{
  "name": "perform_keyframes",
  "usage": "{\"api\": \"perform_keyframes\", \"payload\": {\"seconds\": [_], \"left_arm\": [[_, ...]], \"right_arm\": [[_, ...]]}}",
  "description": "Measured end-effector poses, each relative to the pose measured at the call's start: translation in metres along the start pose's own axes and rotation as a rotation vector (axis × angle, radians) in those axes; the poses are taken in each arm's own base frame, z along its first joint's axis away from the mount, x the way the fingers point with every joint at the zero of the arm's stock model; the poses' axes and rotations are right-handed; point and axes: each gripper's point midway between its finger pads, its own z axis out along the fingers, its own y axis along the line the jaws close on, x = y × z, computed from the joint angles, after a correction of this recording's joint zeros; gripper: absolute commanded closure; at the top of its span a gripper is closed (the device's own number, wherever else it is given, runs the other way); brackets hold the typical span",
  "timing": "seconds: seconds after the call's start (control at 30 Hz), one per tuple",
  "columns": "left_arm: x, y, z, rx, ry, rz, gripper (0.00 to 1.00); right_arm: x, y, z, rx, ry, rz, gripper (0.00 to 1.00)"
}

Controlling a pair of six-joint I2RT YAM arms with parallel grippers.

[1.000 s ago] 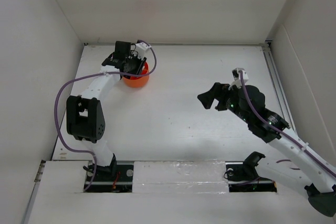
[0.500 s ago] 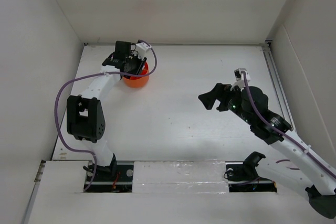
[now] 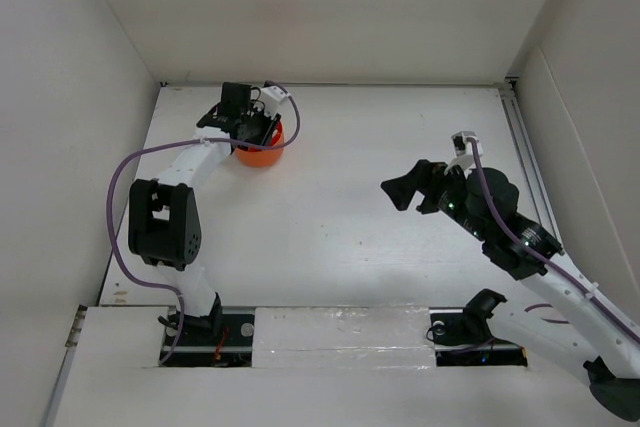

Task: Sort the stationery into containers
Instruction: Place the stapler in the storage box.

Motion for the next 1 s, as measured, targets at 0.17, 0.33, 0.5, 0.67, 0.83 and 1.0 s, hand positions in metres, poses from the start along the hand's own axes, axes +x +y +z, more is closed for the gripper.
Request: {"api": "perform_keyframes", "payload": {"seconds": [0.17,0.33,0.5,0.67,0.83,1.0], "left_arm": [[-0.001,0.001,0.001,-0.004,-0.005,0.002,1.0],[0.006,0.0,0.004,-0.004,0.009,-0.001,1.0],[0.011,0.0,0.008,-0.003,0.02,-0.003,1.0],[0.014,0.001,0.009,-0.014,0.028,-0.002,0.97],[0.015,0.003,0.01,-0.023,0.031,-0.007,0.88],[0.015,0.002,0.01,-0.02,0.03,-0.018,0.66]], "right_arm": [[-0.001,0.0,-0.003,-0.001,-0.002,0.0,0.05],[-0.001,0.0,-0.004,-0.002,-0.005,0.001,0.05],[-0.001,0.0,-0.004,-0.001,-0.004,-0.001,0.05],[-0.001,0.0,-0.004,-0.002,-0.003,-0.008,0.05],[-0.002,0.0,-0.006,-0.004,-0.007,-0.01,0.05],[-0.001,-0.001,-0.007,-0.003,-0.005,-0.01,0.05]]}}
